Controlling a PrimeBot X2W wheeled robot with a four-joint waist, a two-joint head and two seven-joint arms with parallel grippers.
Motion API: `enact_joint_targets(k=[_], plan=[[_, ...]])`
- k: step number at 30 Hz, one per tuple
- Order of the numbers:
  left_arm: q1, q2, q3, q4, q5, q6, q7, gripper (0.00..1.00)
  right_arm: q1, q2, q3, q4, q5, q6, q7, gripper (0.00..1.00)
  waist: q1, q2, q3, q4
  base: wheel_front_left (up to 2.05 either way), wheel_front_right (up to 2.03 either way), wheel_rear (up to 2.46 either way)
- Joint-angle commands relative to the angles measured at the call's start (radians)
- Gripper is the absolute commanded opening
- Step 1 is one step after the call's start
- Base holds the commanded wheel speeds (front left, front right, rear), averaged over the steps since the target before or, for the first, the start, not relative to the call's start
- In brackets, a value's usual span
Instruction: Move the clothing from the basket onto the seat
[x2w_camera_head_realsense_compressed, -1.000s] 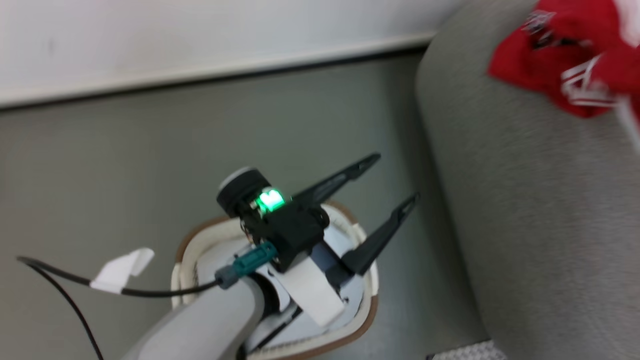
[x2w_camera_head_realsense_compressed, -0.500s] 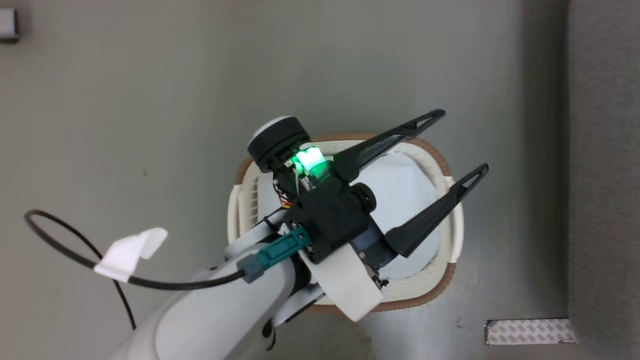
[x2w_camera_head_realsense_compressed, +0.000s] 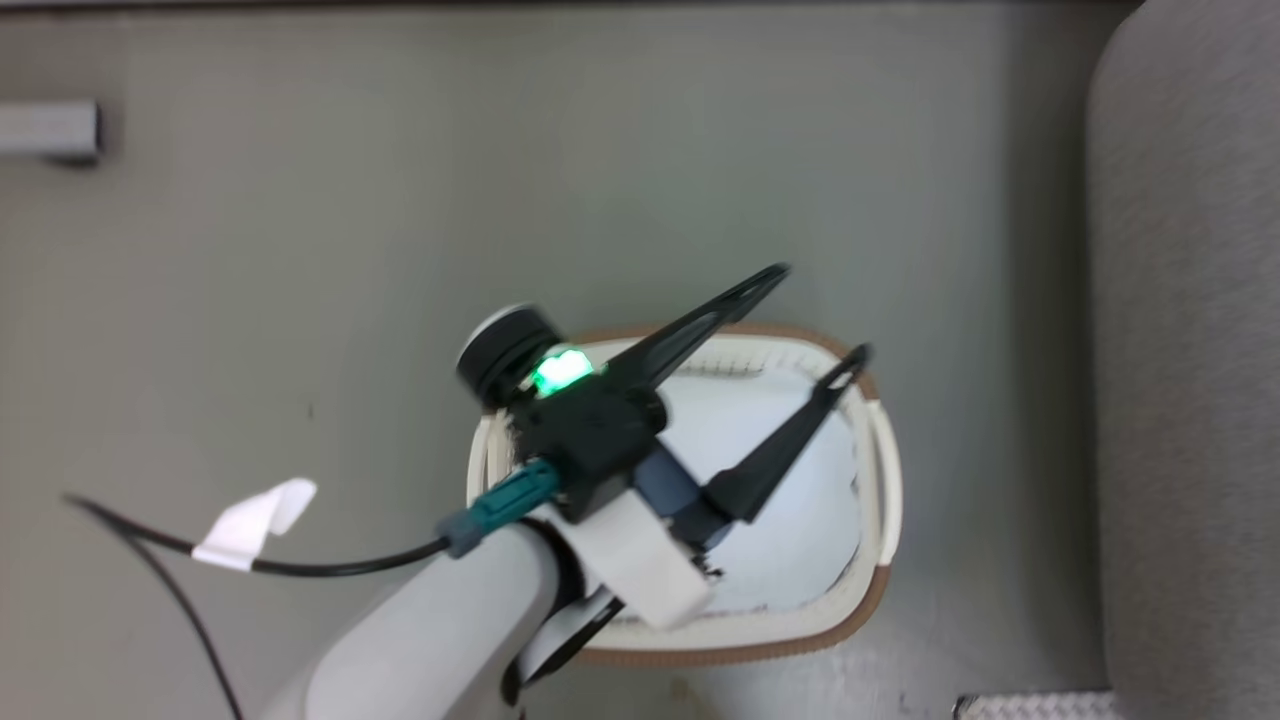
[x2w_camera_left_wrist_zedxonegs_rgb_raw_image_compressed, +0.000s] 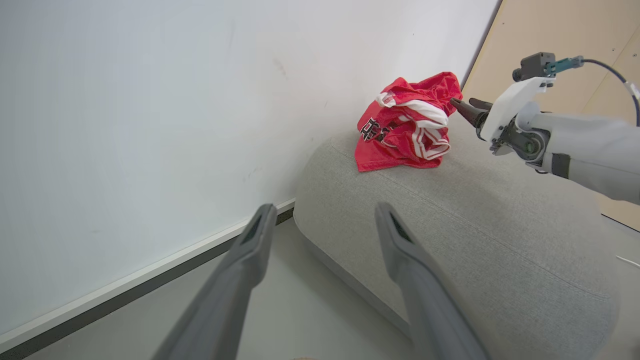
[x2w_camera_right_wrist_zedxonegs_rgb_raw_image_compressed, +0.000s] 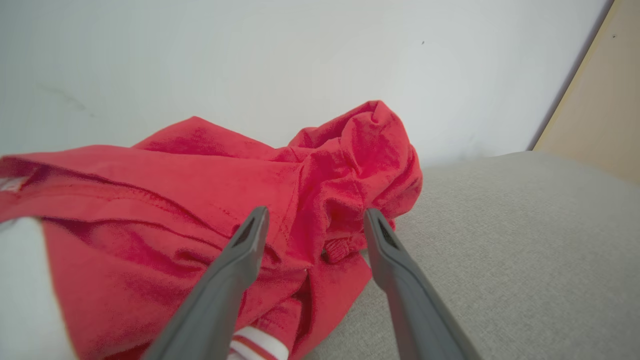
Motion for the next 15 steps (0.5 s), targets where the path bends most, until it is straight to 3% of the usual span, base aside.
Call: enact_joint_targets(k=[1, 7, 15], plan=[[0.037, 0.016, 0.009, 0.018, -0.022, 0.012, -0.021, 1.00, 0.054, 0.003, 0.031, -0.020, 0.021, -0.003, -0.013, 1.00, -0.0001, 0.0000, -0.094, -0.026, 0.00, 0.00, 0.00], [0.160, 0.030, 0.038, 0.083, -0.072, 0.057, -0.079, 1.00, 0.250, 0.026, 0.151, -0.119, 0.041, -0.003, -0.036, 1.00, -0.0001, 0.0000, -0.271, -0.041, 0.00, 0.00, 0.00], [0.350, 0.061, 0.095, 0.157, -0.111, 0.153, -0.137, 1.00, 0.520, 0.075, 0.255, -0.321, 0.048, -0.003, -0.039, 1.00, -0.0001, 0.0000, -0.467, -0.011, 0.00, 0.00, 0.00]])
